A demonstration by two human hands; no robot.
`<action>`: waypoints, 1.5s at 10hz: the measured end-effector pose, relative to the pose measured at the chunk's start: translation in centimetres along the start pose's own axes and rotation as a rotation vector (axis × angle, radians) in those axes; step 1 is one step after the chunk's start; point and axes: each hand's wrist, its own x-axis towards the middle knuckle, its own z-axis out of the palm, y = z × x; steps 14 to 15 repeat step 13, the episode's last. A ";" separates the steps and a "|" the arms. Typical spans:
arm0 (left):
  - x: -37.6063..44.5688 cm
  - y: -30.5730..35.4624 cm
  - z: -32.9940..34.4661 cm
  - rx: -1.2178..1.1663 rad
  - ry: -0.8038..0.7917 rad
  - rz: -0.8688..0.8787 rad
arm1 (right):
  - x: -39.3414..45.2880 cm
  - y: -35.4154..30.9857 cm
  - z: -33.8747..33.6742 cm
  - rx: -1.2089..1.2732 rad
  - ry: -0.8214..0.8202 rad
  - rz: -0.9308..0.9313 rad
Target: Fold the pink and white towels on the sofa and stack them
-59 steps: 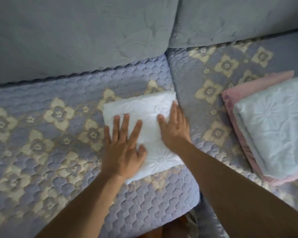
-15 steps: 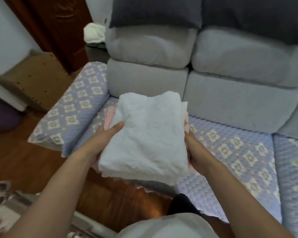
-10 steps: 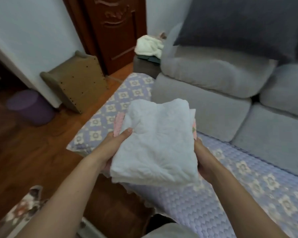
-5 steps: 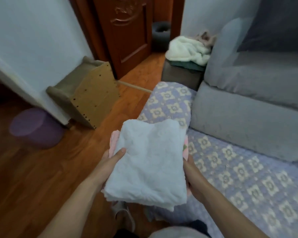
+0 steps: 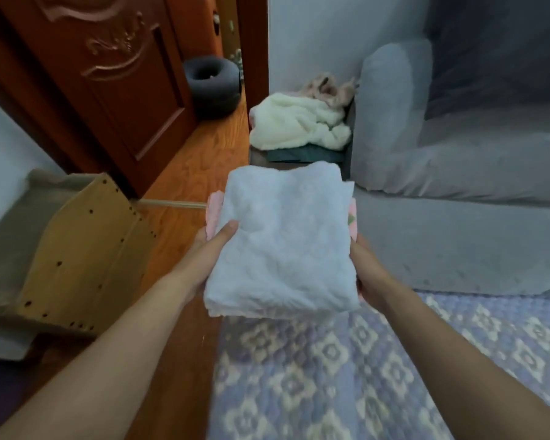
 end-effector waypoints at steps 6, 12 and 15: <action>17.0 -6.7 8.4 1.432 0.317 0.561 | 11.3 3.7 9.6 -1.099 0.411 -0.510; 22.5 -5.9 8.4 1.393 0.148 0.247 | 22.2 7.4 4.1 -1.236 0.191 -0.139; 19.4 -2.4 7.7 1.441 0.068 0.206 | 18.7 3.6 4.9 -1.335 0.145 -0.007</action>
